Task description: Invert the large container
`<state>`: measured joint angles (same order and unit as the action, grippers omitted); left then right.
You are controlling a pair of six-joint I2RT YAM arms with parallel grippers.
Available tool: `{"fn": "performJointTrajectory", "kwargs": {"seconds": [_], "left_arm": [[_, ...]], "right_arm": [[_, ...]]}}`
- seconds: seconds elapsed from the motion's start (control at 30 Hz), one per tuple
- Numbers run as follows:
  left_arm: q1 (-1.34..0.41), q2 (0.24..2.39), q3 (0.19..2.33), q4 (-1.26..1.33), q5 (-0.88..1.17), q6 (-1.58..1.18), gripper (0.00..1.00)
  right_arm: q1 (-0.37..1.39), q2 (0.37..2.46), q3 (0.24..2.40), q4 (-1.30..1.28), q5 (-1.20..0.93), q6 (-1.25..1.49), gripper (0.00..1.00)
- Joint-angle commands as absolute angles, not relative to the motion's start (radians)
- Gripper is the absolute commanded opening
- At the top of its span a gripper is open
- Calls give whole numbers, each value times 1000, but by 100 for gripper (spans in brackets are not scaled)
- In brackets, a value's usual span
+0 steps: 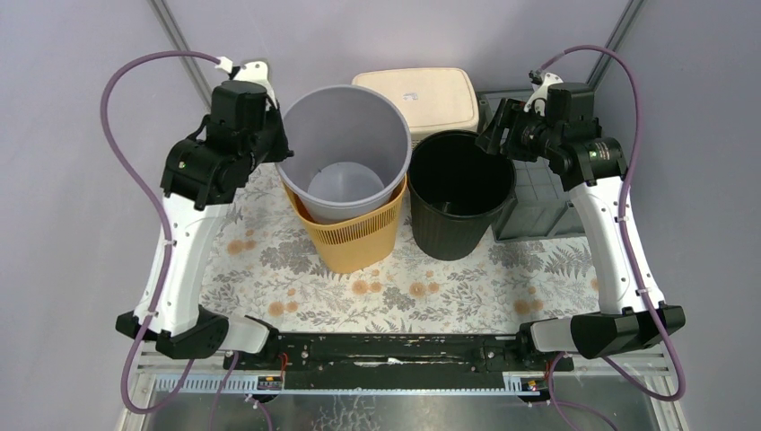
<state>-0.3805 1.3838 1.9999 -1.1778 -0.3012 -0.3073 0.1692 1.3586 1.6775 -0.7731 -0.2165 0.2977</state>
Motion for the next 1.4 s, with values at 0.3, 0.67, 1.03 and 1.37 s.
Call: {"fn": "performJointTrajectory", "kwargs": {"seconds": [0.3, 0.67, 1.03, 1.37], "left_arm": [[-382, 1233, 2111, -895, -198, -333, 0], [-382, 1022, 1990, -616, -194, -300, 0], [-381, 847, 1896, -520, -534, -266, 0], [-379, 861, 1972, -627, -936, -164, 0]], "right_arm": [[168, 1313, 1698, -737, -256, 319, 71], [169, 1316, 1700, -726, -280, 328, 70], [170, 1321, 1705, -717, -312, 337, 70], [181, 1342, 1704, -702, -357, 346, 70]]}}
